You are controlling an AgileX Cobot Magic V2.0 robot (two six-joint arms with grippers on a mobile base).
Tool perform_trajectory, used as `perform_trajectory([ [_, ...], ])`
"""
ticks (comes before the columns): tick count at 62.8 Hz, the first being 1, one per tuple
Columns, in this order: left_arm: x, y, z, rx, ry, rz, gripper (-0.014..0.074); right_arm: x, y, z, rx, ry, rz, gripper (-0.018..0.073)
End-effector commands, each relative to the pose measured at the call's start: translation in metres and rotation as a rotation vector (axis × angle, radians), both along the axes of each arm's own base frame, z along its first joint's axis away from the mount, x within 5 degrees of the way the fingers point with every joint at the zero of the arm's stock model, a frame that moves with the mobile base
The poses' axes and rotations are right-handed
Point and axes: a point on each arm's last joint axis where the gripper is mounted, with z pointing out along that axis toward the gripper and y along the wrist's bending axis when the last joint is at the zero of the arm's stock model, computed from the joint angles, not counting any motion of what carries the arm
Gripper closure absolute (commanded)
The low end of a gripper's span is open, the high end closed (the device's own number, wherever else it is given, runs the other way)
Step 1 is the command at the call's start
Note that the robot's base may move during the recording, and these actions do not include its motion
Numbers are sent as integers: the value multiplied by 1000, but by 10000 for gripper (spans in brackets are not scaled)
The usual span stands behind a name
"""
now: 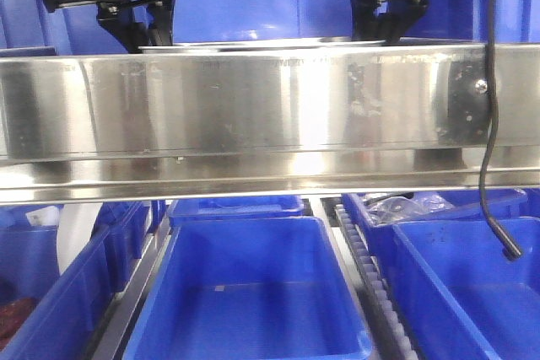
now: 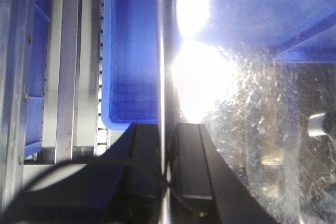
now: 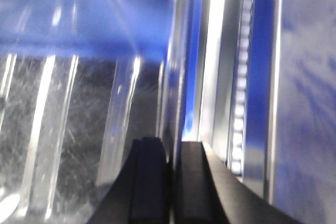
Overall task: Stack silver trays without gaps
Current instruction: 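Lift the tray with both grippers and pull it off the shelf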
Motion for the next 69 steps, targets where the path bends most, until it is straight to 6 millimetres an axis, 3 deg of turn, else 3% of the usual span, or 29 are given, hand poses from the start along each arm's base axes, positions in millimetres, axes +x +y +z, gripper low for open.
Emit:
perform_trajectory([
  [1, -12, 4, 28, 8, -35, -34, 639, -11, -5, 42, 7, -88, 25, 509],
  [21, -35, 18, 72, 38, -91, -60, 638, -35, -13, 90, 38, -166, 26, 509],
  [40, -57, 31, 104, 65, -113, -62, 638, -60, -7, 102, 18, -107, 62, 509],
  [55, -72, 19, 115, 67, -144, -136, 638, -77, 7, 108, 12, -85, 115, 509],
  [69, -81, 16, 122, 56, -160, -153, 637, -92, 6, 122, 23, -103, 130, 509],
])
